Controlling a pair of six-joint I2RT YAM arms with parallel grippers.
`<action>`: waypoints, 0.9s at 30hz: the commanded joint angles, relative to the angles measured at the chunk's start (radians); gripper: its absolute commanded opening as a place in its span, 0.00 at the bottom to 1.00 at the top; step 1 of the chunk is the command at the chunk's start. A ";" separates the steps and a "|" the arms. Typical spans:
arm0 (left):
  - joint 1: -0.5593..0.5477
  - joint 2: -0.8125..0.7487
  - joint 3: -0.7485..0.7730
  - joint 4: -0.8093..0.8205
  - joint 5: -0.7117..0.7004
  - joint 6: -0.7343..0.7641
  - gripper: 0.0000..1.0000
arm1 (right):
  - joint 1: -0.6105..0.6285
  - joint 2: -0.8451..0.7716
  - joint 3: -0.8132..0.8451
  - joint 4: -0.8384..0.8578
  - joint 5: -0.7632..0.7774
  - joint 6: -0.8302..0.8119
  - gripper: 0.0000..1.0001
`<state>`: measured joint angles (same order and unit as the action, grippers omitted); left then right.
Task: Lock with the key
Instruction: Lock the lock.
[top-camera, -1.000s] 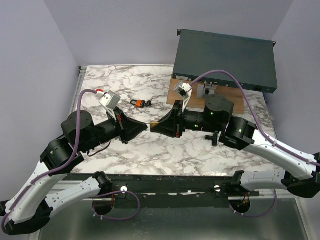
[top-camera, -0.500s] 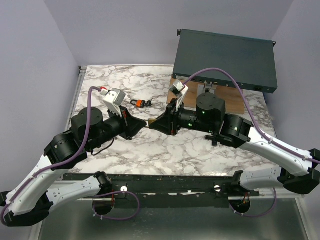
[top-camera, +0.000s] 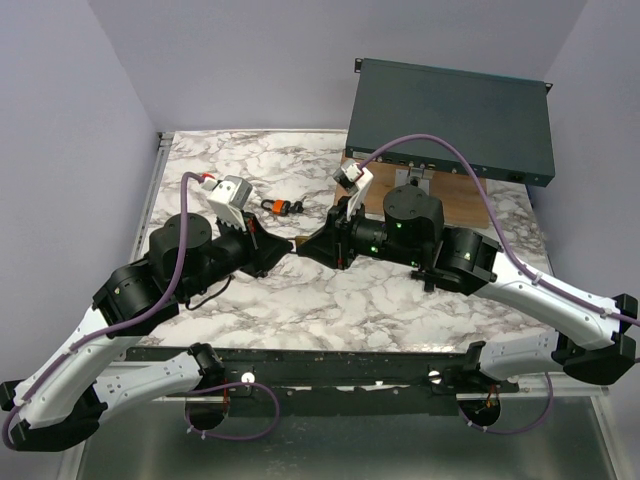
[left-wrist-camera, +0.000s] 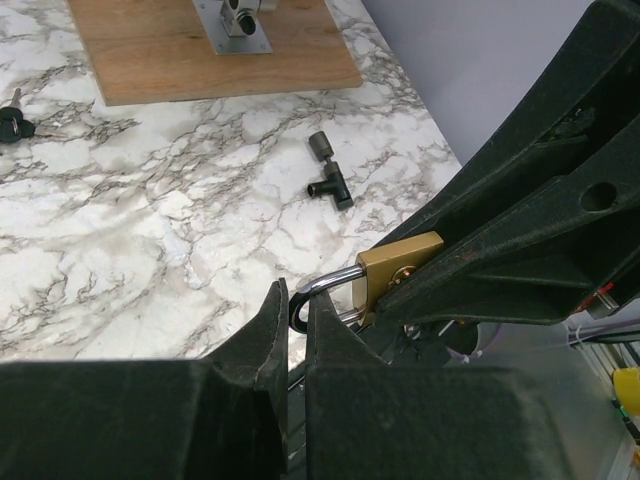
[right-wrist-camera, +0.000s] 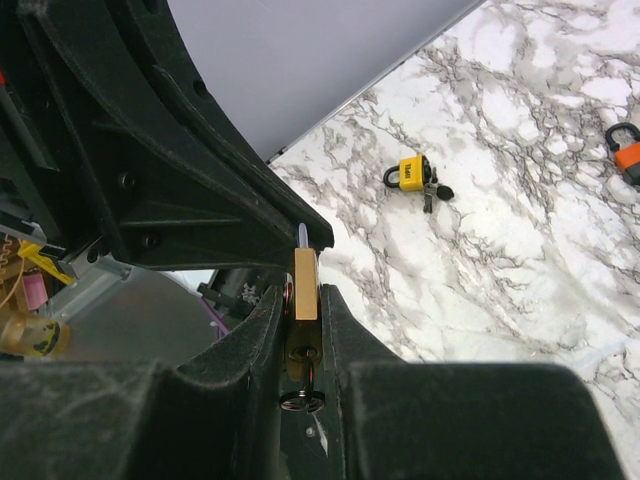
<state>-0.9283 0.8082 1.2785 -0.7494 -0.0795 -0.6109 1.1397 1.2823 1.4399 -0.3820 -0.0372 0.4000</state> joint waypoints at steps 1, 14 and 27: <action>-0.082 0.033 -0.002 0.308 0.329 -0.126 0.00 | 0.014 0.113 0.008 0.089 0.058 -0.011 0.01; -0.107 0.059 0.031 0.373 0.350 -0.150 0.00 | 0.016 0.150 -0.007 0.081 0.062 0.007 0.01; -0.113 0.062 0.065 0.438 0.355 -0.164 0.00 | 0.016 0.163 -0.046 0.089 0.053 0.023 0.01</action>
<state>-0.9447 0.8299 1.2694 -0.7452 -0.1013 -0.6441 1.1397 1.3079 1.4548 -0.4023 -0.0116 0.4114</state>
